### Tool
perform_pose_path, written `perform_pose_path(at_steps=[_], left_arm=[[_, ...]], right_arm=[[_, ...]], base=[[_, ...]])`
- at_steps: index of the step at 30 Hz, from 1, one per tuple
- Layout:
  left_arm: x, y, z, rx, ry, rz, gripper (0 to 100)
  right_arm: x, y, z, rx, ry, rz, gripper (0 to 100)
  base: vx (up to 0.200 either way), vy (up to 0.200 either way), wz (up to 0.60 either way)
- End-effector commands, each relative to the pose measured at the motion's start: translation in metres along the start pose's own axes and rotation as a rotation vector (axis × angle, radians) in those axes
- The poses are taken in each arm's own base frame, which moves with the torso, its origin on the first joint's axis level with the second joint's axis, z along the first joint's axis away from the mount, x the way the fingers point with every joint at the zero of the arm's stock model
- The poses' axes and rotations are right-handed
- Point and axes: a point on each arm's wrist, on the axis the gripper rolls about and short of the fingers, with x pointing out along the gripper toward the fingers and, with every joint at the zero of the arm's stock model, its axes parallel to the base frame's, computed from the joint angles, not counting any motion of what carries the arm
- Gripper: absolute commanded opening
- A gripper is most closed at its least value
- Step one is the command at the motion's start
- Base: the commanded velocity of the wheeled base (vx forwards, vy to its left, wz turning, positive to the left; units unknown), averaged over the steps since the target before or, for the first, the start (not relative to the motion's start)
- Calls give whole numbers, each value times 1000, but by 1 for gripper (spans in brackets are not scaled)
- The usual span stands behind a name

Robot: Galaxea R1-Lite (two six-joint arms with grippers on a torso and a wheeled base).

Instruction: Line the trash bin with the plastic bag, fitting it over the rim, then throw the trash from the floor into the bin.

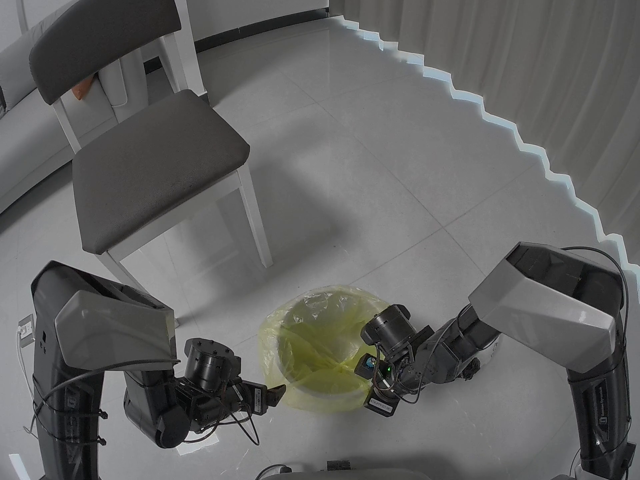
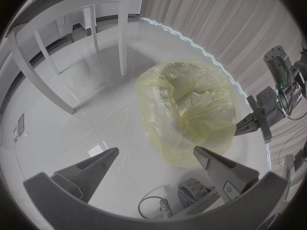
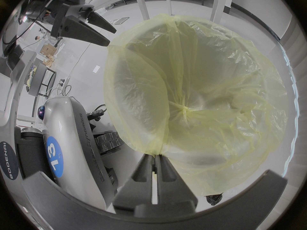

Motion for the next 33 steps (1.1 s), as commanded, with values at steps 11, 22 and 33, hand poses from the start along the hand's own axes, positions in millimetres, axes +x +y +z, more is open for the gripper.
perform_pose_path(at_steps=[11, 22, 33], left_arm=[[-2, 2, 4, -7, -16, 3, 100], [-10, 4, 4, -14, -26, 6, 100], [-16, 10, 1, -27, -75, 0, 100]], right_arm=[[7, -3, -4, -1, 35, -27, 0], [-31, 2, -18, 2, 31, -31, 100], [-119, -64, -98, 129, 37, -171, 100]], base=[[0, 0, 0], [0, 0, 0], [0, 0, 0]])
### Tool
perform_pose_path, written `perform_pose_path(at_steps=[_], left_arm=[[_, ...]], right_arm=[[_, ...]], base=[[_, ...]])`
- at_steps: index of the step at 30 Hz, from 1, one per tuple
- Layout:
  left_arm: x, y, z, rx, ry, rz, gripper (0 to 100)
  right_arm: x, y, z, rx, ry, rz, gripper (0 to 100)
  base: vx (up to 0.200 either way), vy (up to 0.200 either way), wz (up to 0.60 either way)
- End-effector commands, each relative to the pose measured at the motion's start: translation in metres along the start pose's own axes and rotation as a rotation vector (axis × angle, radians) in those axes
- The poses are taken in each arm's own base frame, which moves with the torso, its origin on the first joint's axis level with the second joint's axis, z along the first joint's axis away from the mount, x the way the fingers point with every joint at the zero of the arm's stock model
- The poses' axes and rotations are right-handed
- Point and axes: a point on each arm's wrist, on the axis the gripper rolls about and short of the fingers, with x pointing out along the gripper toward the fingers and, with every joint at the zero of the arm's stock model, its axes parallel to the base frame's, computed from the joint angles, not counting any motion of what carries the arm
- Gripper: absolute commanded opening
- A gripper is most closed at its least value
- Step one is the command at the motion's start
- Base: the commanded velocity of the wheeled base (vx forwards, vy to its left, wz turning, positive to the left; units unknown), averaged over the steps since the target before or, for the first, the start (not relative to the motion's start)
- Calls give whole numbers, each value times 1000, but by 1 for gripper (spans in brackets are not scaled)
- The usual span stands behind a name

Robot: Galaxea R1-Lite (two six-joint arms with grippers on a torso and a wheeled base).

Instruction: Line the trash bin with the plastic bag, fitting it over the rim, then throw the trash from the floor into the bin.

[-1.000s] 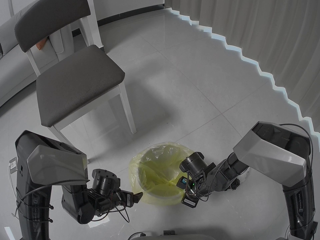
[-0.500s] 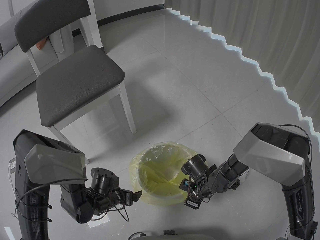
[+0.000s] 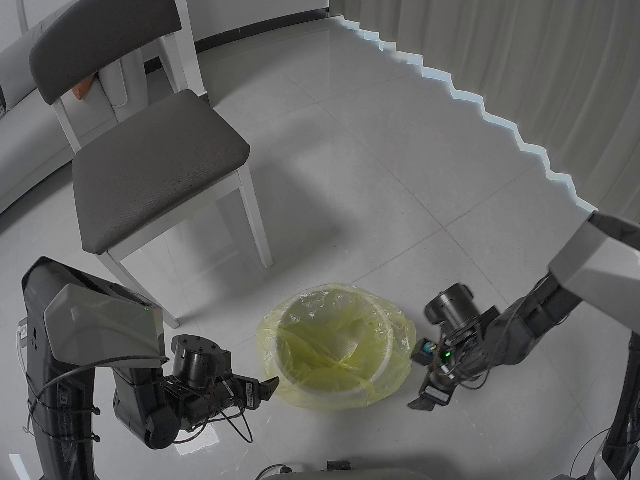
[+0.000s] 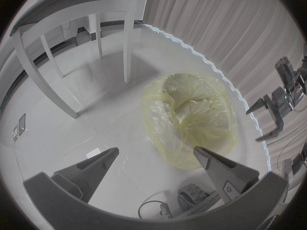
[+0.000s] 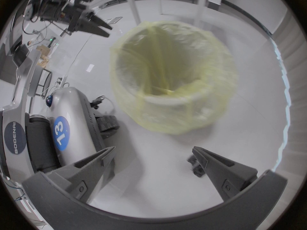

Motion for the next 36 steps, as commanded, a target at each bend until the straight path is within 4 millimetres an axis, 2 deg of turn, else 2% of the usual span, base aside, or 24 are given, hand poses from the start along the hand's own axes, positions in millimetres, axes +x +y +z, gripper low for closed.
perform_pose_path(at_steps=[1, 2, 3, 4, 9, 13, 20, 22, 28, 31, 32, 35, 36], left_arm=[[-4, 2, -3, -5, -17, -2, 100], [-6, 2, -3, -8, -27, -5, 100], [-6, 2, -3, -8, -27, -5, 100], [-10, 2, -4, -12, -35, -8, 100], [-18, 4, -3, -20, -61, -9, 100], [-20, 3, 4, -29, -124, -28, 100], [-32, -1, 9, -32, -140, -88, 100], [-33, 0, 12, -45, -156, -91, 100], [-33, -4, 14, -74, -174, -108, 100], [-32, -5, 13, -78, -172, -112, 100], [-32, -6, 14, -90, -173, -117, 100], [-32, -10, 12, -101, -172, -123, 100], [-33, -10, 12, -105, -173, -124, 100]], right_arm=[[-42, -52, -52, 90, 9, -109, 100], [-31, -70, -66, 103, 48, -127, 100], [-29, -72, -68, 103, 52, -126, 100], [-16, -91, -80, 120, 73, -155, 100], [11, -128, -93, 188, 86, -203, 100], [24, -146, -95, 207, 77, -222, 100], [37, -157, -92, 213, 58, -231, 100], [42, -168, -89, 217, 36, -251, 100], [55, -203, -82, 246, -54, -291, 100], [67, -211, -84, 254, -60, -289, 100], [87, -220, -88, 262, -59, -290, 100], [93, -230, -87, 276, -67, -230, 100], [89, -241, -82, 278, -111, -235, 100]], base=[[0, 0, 0], [0, 0, 0], [0, 0, 0], [0, 0, 0], [0, 0, 0], [0, 0, 0], [-200, 0, 0], [-200, 0, 0], [0, 0, 0], [0, 0, 0], [0, 0, 0], [0, 0, 0], [0, 0, 0]])
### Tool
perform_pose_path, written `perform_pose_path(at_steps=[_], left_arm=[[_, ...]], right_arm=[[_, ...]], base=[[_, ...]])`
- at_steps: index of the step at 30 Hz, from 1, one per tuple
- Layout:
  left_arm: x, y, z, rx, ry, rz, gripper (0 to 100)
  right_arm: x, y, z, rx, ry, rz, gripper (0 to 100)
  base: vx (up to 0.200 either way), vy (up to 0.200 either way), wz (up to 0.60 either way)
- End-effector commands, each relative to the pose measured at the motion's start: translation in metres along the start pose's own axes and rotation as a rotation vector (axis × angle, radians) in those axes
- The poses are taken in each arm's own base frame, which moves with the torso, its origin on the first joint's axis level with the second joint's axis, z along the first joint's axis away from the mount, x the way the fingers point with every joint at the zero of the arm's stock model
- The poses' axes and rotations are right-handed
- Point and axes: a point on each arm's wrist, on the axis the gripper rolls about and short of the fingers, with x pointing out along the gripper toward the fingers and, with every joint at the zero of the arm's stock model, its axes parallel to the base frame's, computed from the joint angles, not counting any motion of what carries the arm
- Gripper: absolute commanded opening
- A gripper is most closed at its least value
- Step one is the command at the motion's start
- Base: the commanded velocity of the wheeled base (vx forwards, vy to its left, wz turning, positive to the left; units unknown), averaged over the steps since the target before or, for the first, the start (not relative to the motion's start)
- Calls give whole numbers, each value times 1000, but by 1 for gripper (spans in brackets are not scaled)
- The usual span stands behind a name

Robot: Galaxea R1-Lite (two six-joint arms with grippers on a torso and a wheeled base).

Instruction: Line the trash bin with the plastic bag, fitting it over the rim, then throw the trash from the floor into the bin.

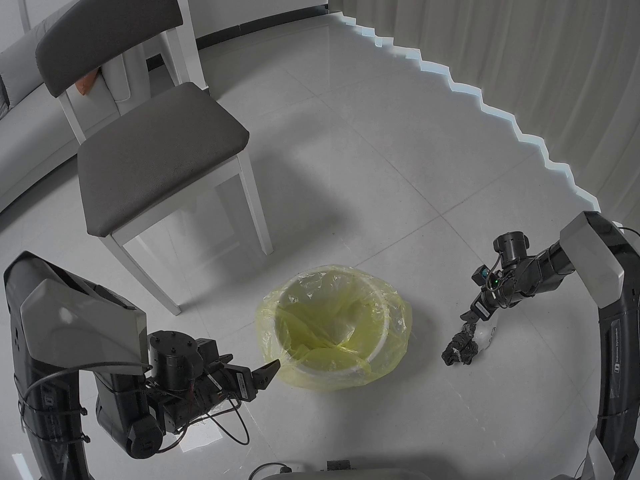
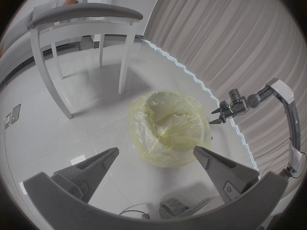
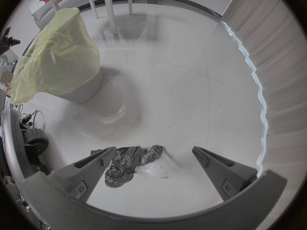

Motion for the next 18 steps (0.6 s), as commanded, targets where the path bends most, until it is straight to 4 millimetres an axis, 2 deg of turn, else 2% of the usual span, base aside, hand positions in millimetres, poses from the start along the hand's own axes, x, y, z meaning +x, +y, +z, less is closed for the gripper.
perform_pose_path(at_steps=[1, 8, 14, 18], left_arm=[[-1, -5, -2, -19, -4, -14, 100], [-5, -5, -4, -25, 4, -9, 100], [-6, -3, -8, -28, 19, -2, 100], [-5, -1, -15, -33, 54, 12, 100]], right_arm=[[41, -20, -4, 45, -30, 69, 100], [67, -32, -21, 73, -32, 66, 100], [62, -39, -37, 69, 38, 171, 100], [56, -64, -53, 102, 59, 154, 100]], base=[[0, 0, 0], [0, 0, 0], [0, 0, 0], [0, 0, 0]])
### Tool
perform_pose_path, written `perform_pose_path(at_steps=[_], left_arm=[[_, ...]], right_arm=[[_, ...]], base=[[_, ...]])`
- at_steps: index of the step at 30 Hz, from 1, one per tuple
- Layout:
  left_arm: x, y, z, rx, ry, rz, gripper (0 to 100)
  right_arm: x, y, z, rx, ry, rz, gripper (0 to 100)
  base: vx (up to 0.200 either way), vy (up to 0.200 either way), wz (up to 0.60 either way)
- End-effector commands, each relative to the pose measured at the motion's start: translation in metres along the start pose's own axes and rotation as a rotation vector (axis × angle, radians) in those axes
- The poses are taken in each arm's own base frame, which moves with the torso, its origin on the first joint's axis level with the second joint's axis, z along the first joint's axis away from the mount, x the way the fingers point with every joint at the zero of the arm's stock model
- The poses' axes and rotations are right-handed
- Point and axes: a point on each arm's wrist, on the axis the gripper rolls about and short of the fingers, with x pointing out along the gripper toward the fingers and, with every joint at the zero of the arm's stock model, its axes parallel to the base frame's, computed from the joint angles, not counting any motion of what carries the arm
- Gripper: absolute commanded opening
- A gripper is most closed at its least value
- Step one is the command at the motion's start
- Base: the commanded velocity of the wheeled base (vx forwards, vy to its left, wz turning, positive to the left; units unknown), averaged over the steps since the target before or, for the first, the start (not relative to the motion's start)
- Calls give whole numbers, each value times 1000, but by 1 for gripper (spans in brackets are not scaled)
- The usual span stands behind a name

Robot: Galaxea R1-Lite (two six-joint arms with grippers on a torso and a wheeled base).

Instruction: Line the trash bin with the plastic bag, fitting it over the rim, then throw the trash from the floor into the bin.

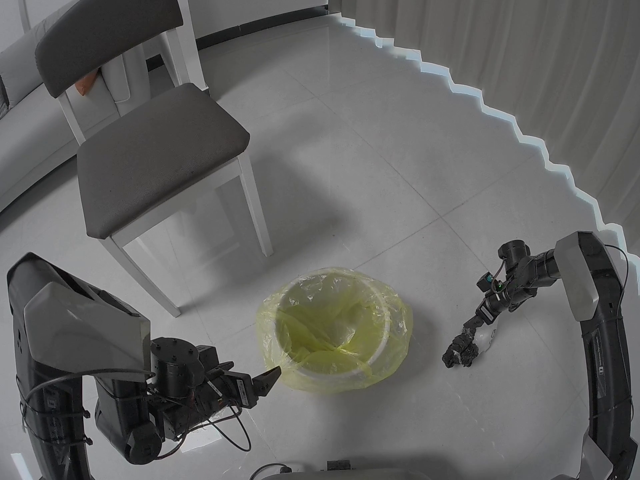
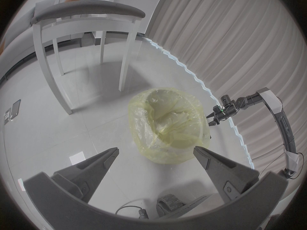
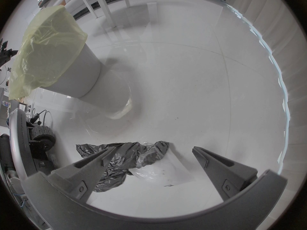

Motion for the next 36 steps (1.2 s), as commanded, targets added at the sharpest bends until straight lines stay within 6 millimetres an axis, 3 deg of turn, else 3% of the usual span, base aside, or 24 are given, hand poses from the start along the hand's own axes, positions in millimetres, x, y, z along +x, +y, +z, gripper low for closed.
perform_pose_path(at_steps=[1, 7, 17, 28, 33, 36], left_arm=[[1, 3, -9, -10, 38, 16, 100], [7, 6, -15, -12, 50, 32, 100], [9, 8, -18, -14, 64, 38, 100], [8, 2, -8, -11, 20, 4, 100], [6, 3, -7, -15, 19, 11, 100], [8, 3, -7, -14, 17, 12, 100]], right_arm=[[-2, -27, -22, 40, 13, -18, 100], [0, -33, -30, 55, 27, -15, 100], [31, 2, -67, 127, 241, 210, 100], [28, 0, -65, 127, 230, 202, 100], [5, -11, -47, 131, 108, 229, 100], [1, -12, -42, 132, 51, 251, 100]], base=[[0, 0, 0], [0, 0, 0], [0, 0, 0], [-109, 0, 0], [0, 0, 0], [0, 0, 0]])
